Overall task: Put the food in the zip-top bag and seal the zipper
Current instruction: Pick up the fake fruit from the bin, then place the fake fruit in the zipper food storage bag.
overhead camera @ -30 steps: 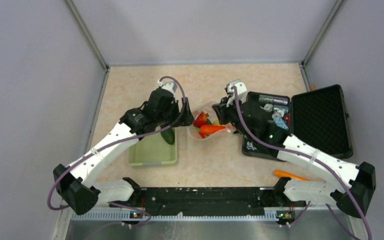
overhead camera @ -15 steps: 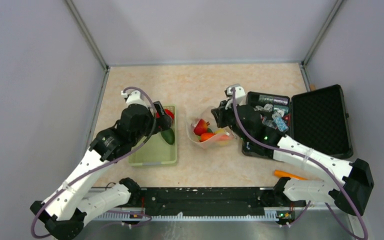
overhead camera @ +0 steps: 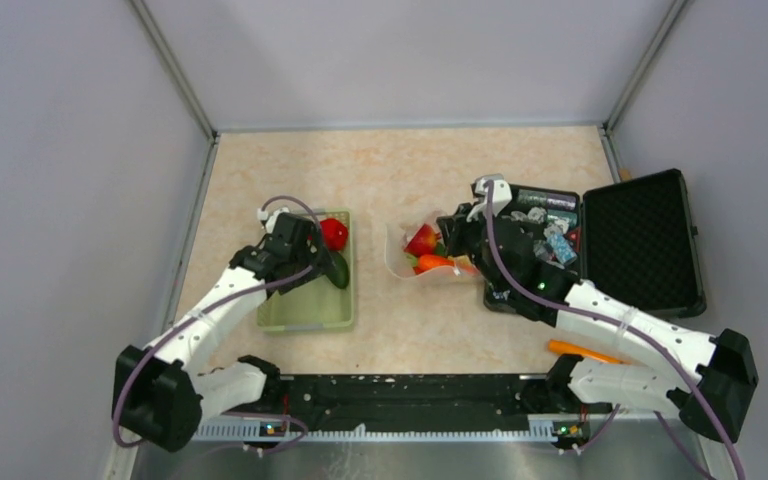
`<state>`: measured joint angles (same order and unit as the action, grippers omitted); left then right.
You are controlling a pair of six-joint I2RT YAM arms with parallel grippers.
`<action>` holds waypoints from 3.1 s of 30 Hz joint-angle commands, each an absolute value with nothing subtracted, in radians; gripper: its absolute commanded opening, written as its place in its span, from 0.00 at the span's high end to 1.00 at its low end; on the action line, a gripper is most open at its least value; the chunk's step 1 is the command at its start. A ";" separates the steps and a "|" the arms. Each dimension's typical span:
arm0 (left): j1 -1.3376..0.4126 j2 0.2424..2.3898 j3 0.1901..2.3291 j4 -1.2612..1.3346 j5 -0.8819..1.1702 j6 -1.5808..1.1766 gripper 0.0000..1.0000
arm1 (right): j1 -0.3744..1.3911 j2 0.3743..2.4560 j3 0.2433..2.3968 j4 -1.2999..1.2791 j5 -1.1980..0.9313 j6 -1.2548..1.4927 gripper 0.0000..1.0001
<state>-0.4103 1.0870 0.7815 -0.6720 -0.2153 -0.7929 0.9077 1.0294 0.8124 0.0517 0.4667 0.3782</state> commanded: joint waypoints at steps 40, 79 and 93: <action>-0.390 1.274 0.692 -0.386 -0.061 -0.751 0.81 | 0.916 1.104 0.829 0.088 0.404 0.492 1.00; -0.467 0.962 0.941 -0.332 0.677 -0.664 0.83 | 0.916 1.136 0.830 0.118 0.370 0.521 1.00; -0.631 1.135 0.998 -0.317 0.578 -0.666 0.87 | 0.917 1.121 0.833 0.140 0.303 0.495 1.00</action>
<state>-0.6228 1.1034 0.9504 -0.3618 0.6006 -0.6773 0.9096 1.1343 0.7990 0.0860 0.3523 0.5095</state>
